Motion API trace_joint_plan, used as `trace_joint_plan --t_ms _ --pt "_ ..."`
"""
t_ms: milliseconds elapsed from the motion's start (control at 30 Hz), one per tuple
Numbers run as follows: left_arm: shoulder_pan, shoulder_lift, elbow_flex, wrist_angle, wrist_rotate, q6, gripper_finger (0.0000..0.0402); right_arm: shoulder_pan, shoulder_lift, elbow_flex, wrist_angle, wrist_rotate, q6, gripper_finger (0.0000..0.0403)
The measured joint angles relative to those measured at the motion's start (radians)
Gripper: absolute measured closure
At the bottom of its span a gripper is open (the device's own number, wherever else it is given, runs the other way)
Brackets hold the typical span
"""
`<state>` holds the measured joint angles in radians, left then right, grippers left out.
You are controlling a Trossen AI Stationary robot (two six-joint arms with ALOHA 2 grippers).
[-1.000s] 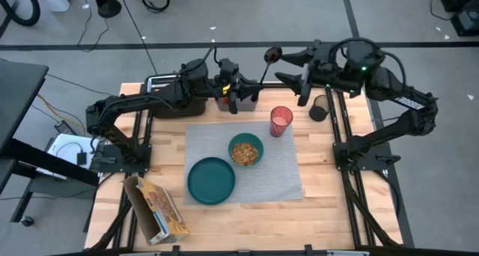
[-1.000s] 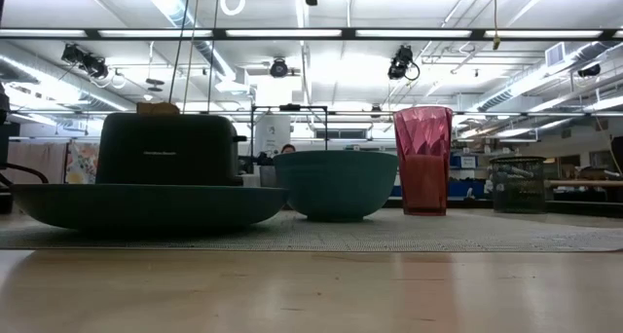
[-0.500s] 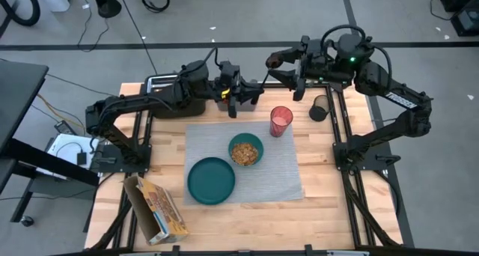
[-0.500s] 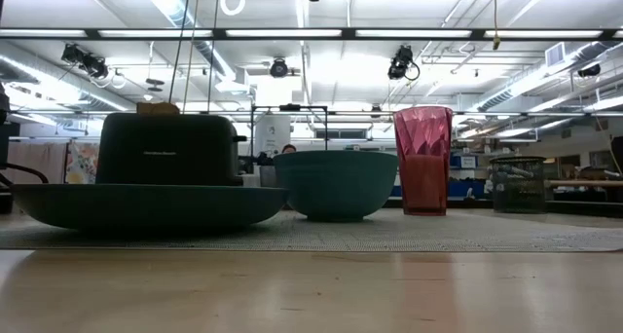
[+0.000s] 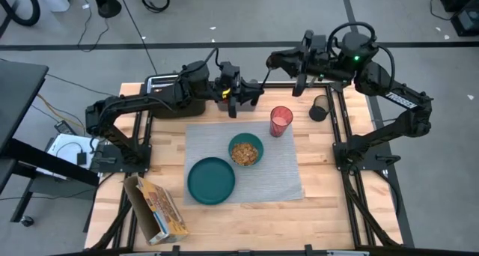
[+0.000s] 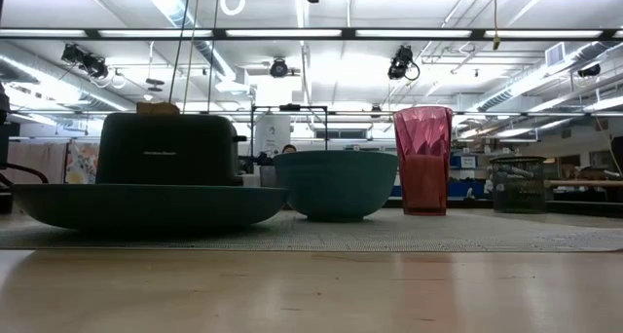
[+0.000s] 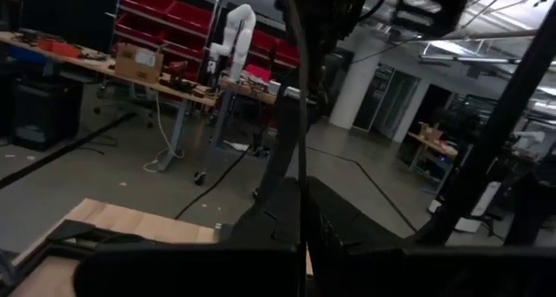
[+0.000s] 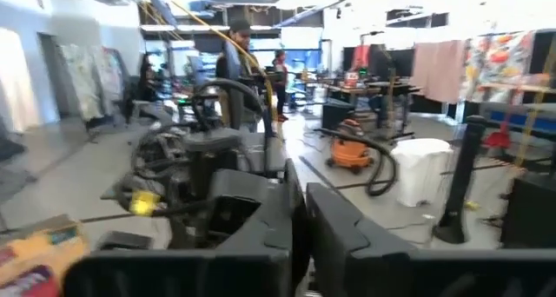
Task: Arrange a breakfast setting
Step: Put the black spoon on the bottom right of the placemat
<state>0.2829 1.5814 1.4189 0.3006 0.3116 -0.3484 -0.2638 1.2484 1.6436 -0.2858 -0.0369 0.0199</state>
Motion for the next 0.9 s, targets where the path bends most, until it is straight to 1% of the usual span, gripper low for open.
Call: trace_joint_plan --t_ms 33,100,167,267,367,433,500,567,633,733,800,900 --pt "0.000 0.000 0.000 0.000 -0.001 -0.002 0.0387 0.000 0.000 0.000 -0.002 0.010 -0.010 0.0383" --pt "0.000 0.000 0.000 -0.001 -0.005 0.017 0.0368 0.000 0.000 0.000 -0.007 0.033 -0.007 0.0383" --pt "0.000 -0.001 0.000 -0.001 -0.007 0.022 0.0342 -0.001 0.000 0.000 -0.013 0.045 0.003 0.0383" --pt "0.002 -0.013 0.000 -0.025 -0.009 0.047 0.0295 -0.014 -0.010 0.000 -0.052 0.036 0.002 0.0385" --pt "0.012 -0.070 -0.001 -0.118 0.005 0.048 0.0245 -0.026 -0.048 0.000 -0.136 0.024 0.006 0.0385" --pt "0.024 -0.126 0.000 -0.231 0.024 0.060 0.0214 -0.032 -0.086 0.000 -0.218 0.023 0.008 0.0385" --pt "0.039 -0.184 0.000 -0.362 0.036 0.092 0.0192 -0.032 -0.121 0.000 -0.325 0.021 0.031 0.0385" --pt "0.054 -0.245 0.000 -0.471 0.026 0.098 0.0180 -0.015 -0.153 -0.017 -0.425 0.012 0.075 0.0385" --pt "0.067 -0.304 0.000 -0.549 0.001 0.095 0.0176 0.018 -0.188 -0.077 -0.474 -0.008 0.146 0.0385" --pt "0.071 -0.373 0.000 -0.573 -0.035 0.069 0.0179 0.088 -0.253 -0.248 -0.450 -0.051 0.282 0.0385" --pt "0.066 -0.408 0.000 -0.567 -0.046 0.047 0.0186 0.144 -0.297 -0.390 -0.394 -0.054 0.395 0.0385" --pt "0.039 -0.446 0.000 -0.541 -0.059 0.013 0.0195 0.241 -0.348 -0.607 -0.241 -0.030 0.565 0.0385"
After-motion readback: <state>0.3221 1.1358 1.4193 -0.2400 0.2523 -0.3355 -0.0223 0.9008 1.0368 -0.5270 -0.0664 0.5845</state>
